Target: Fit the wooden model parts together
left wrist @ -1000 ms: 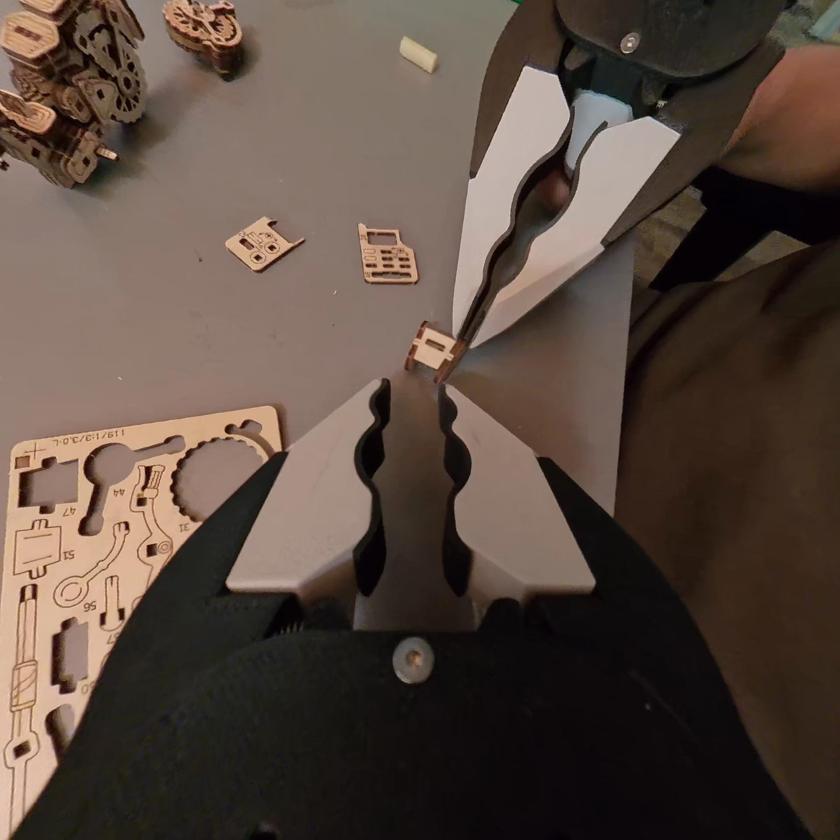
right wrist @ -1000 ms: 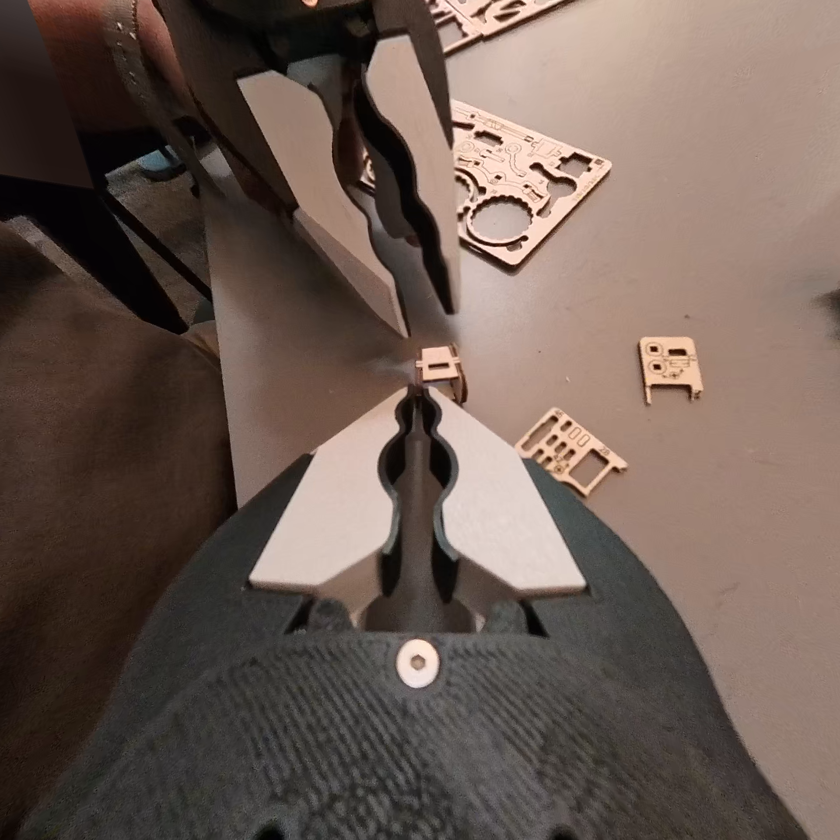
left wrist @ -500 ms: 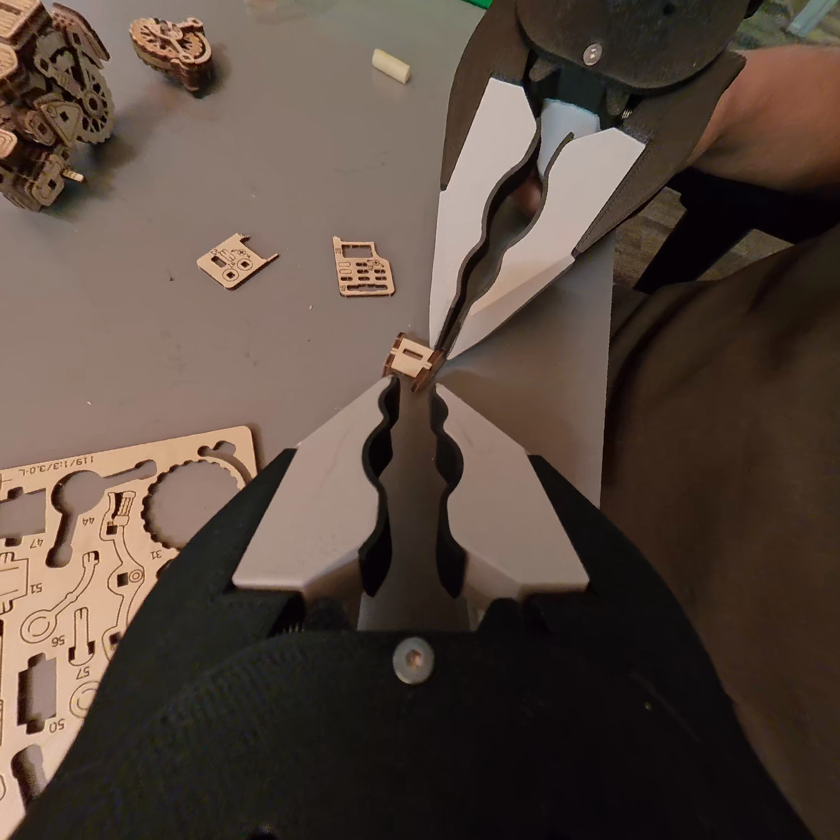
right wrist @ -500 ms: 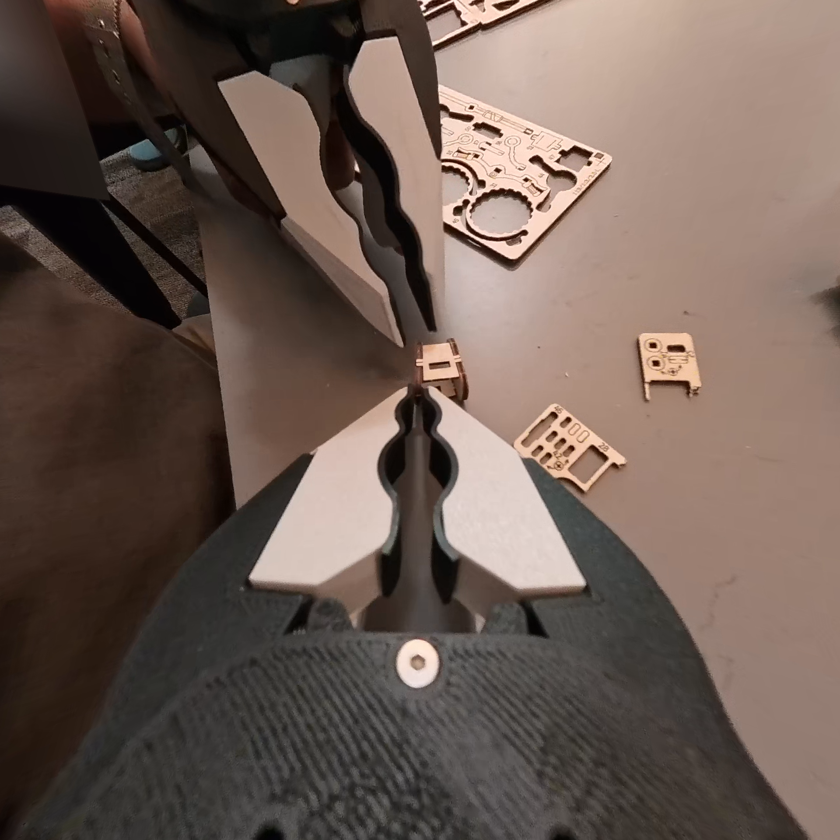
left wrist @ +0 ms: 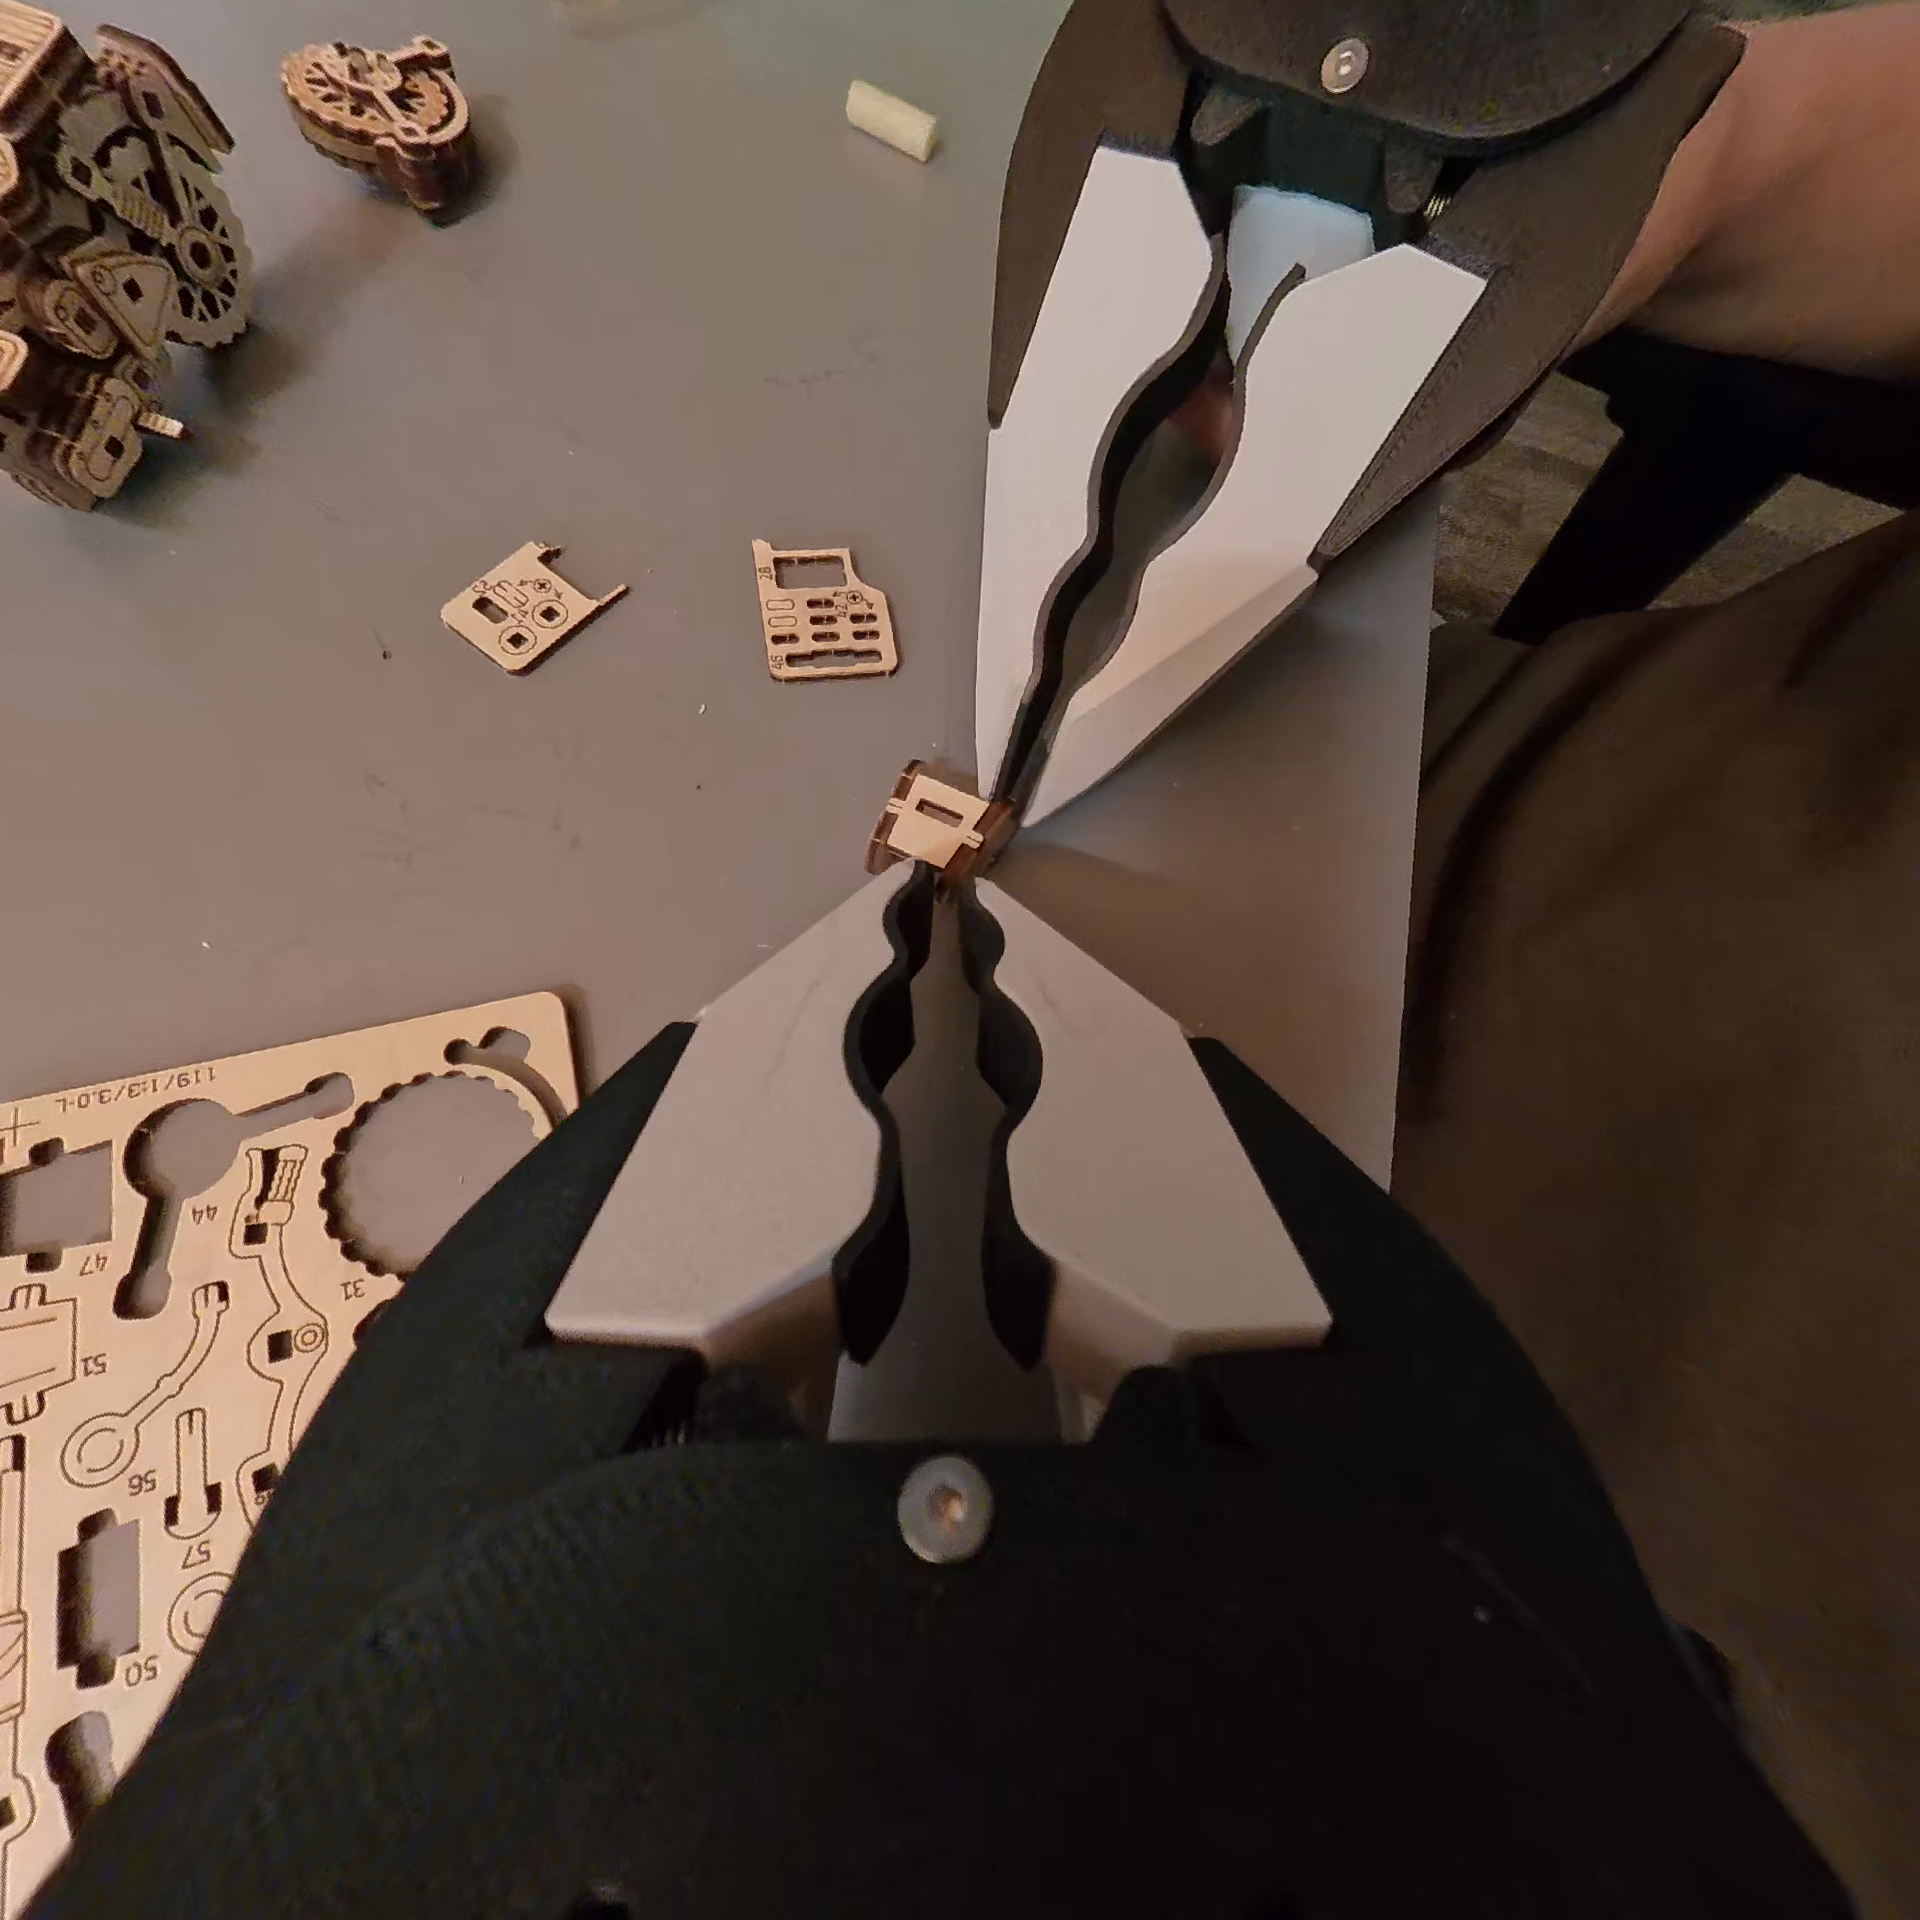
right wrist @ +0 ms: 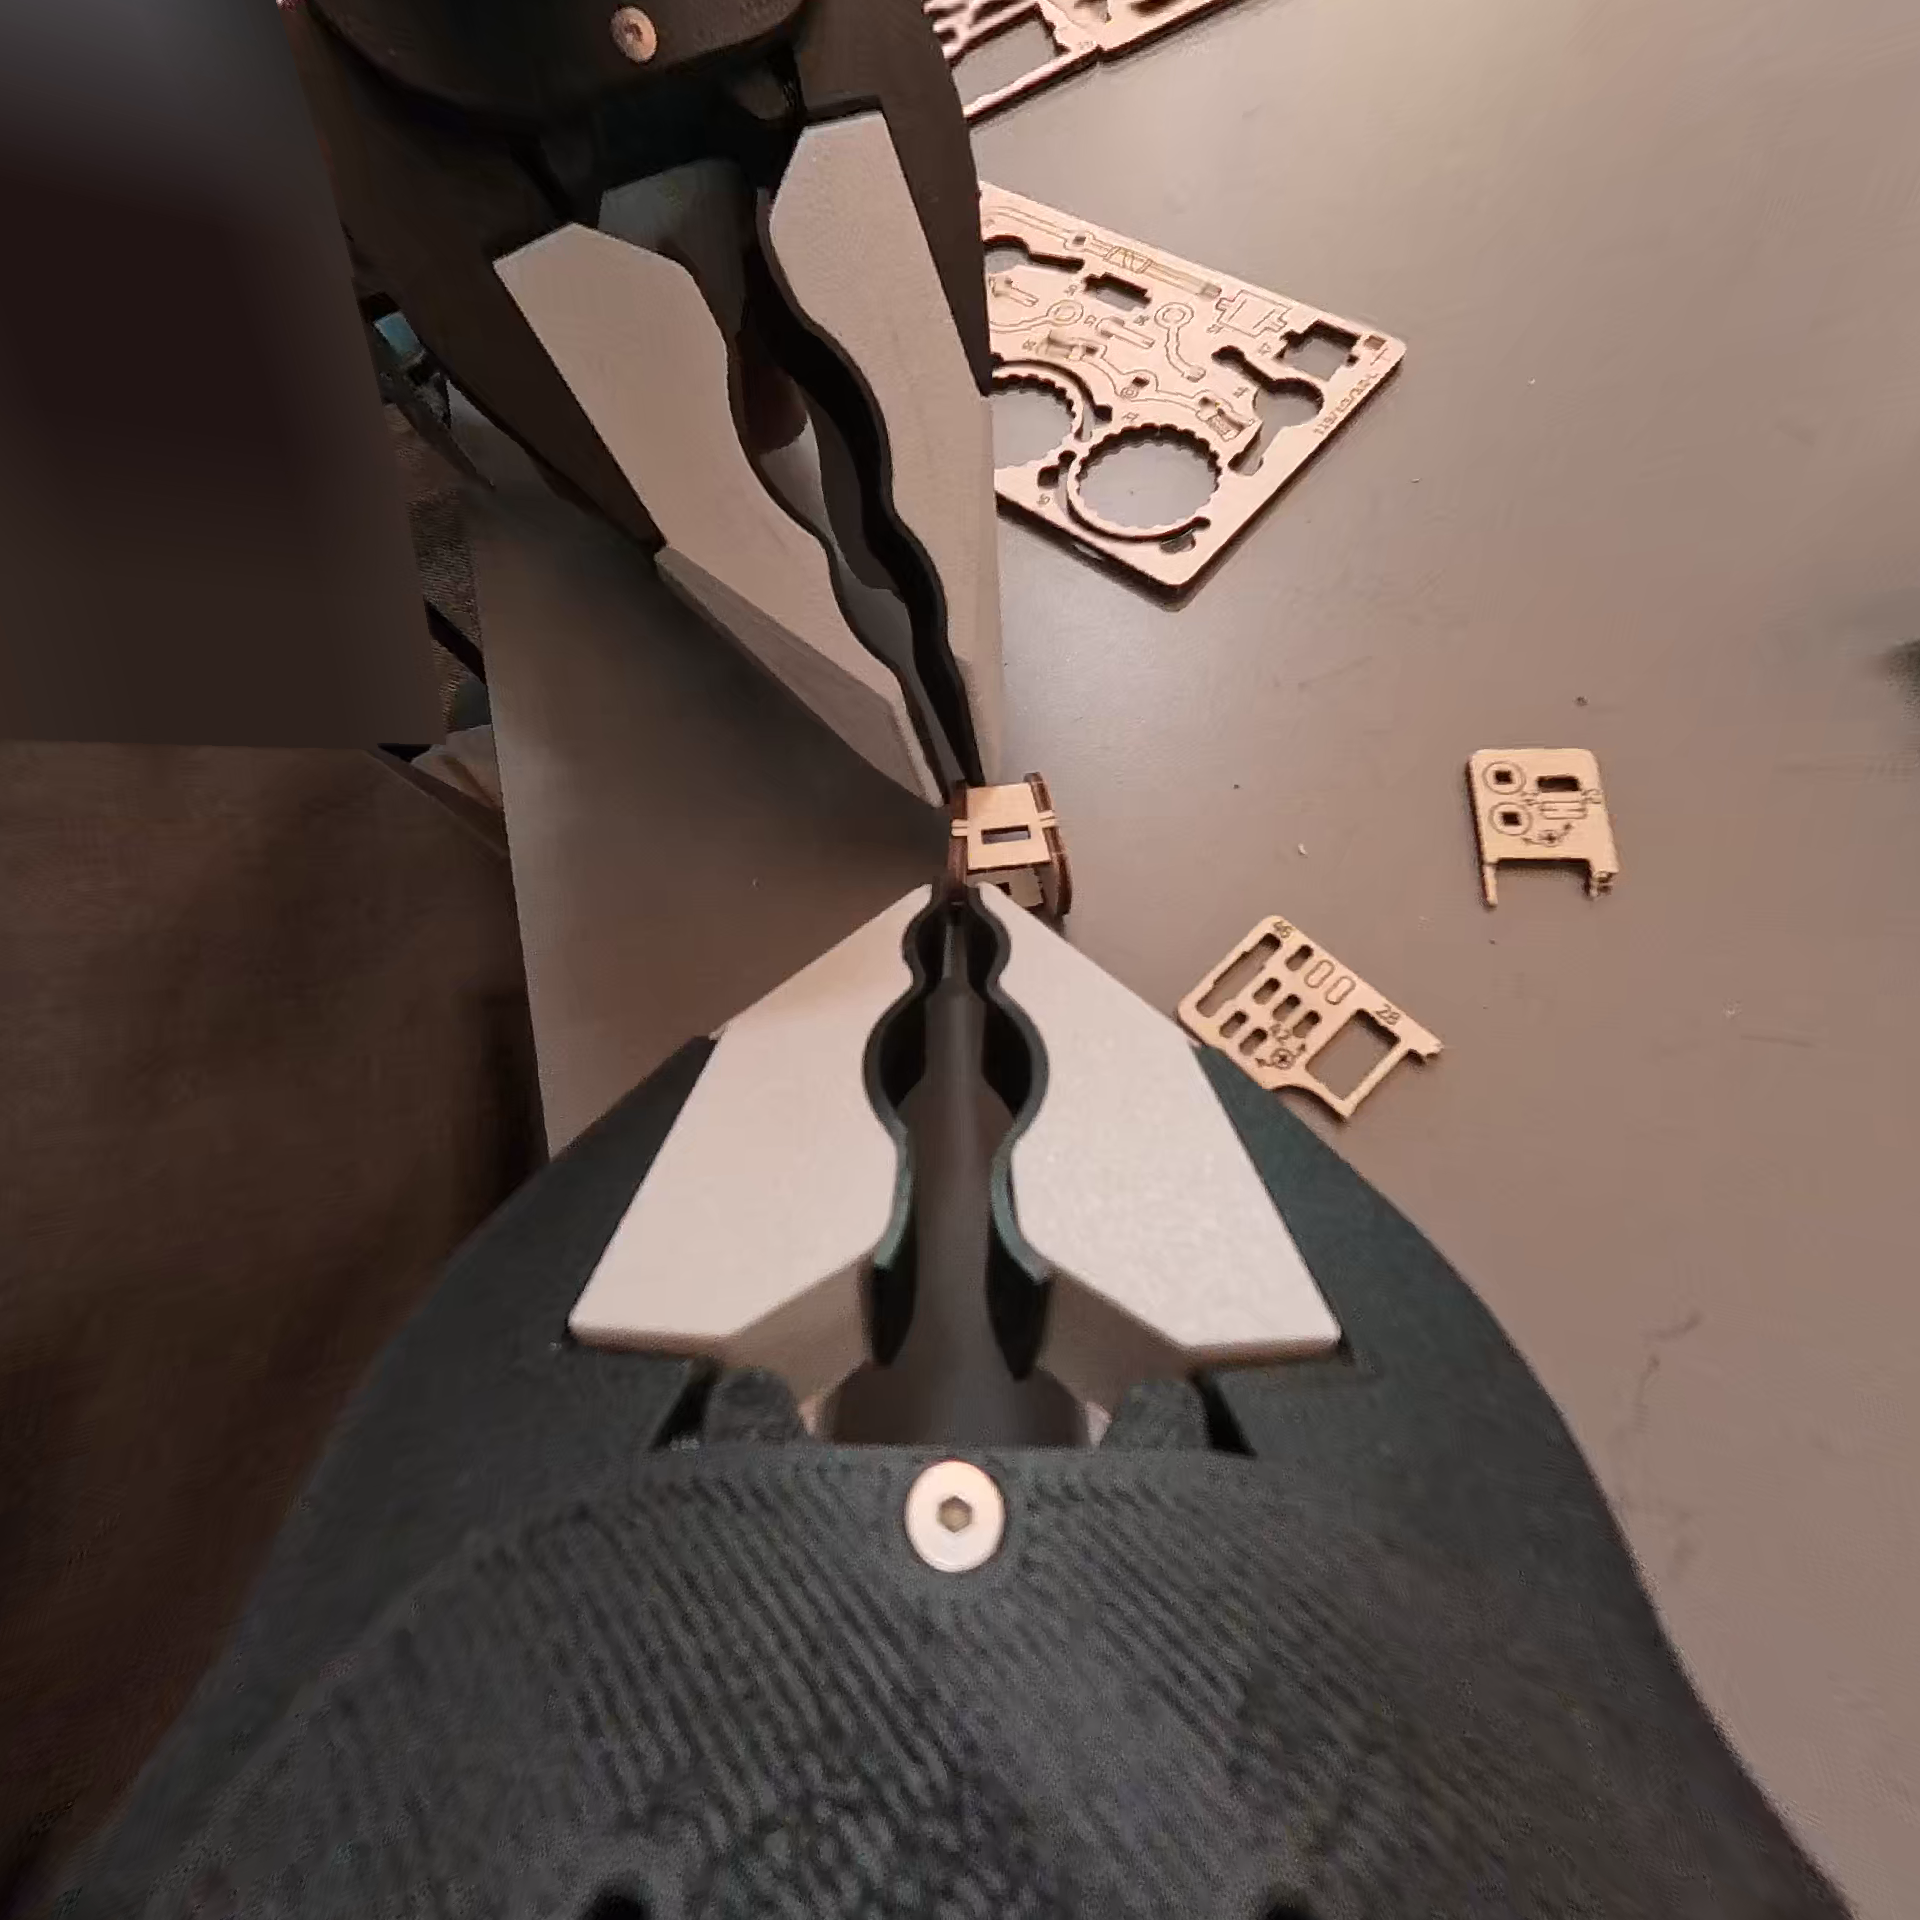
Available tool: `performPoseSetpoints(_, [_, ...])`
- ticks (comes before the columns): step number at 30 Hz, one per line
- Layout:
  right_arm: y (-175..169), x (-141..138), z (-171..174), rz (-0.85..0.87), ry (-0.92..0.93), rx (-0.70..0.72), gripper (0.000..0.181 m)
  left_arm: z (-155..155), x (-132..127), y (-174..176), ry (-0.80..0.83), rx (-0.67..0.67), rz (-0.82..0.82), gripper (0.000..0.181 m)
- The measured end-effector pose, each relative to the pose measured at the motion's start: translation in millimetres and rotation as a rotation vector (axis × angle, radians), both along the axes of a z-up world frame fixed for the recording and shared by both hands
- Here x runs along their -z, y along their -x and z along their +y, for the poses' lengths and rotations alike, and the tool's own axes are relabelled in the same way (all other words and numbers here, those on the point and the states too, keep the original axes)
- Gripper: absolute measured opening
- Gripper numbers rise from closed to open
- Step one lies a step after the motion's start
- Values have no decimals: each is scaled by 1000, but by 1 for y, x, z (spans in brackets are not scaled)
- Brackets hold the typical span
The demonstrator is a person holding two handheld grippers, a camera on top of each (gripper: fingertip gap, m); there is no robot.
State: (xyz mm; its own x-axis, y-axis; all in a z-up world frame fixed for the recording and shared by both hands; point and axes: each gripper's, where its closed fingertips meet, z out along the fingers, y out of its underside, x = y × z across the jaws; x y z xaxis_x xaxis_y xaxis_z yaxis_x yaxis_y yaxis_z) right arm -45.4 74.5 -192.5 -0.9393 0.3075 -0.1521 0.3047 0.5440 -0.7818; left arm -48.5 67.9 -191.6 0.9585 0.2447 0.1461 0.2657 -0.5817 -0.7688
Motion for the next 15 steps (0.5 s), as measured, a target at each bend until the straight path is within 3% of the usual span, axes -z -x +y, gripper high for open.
performPoseSetpoints(1, [-1, 2, 1, -3, -13, -4, 5, 0, 0, 0, 2, 2, 3, 3])
performPoseSetpoints(3, [-3, 6, 1, 5, -40, -14, 15, 1, 1, -1, 7, 4, 12, 3])
performPoseSetpoints(15, [-1, 7, 4, 39, -66, -8, 10, 1, 0, 0, 5, 0, 9, 3])
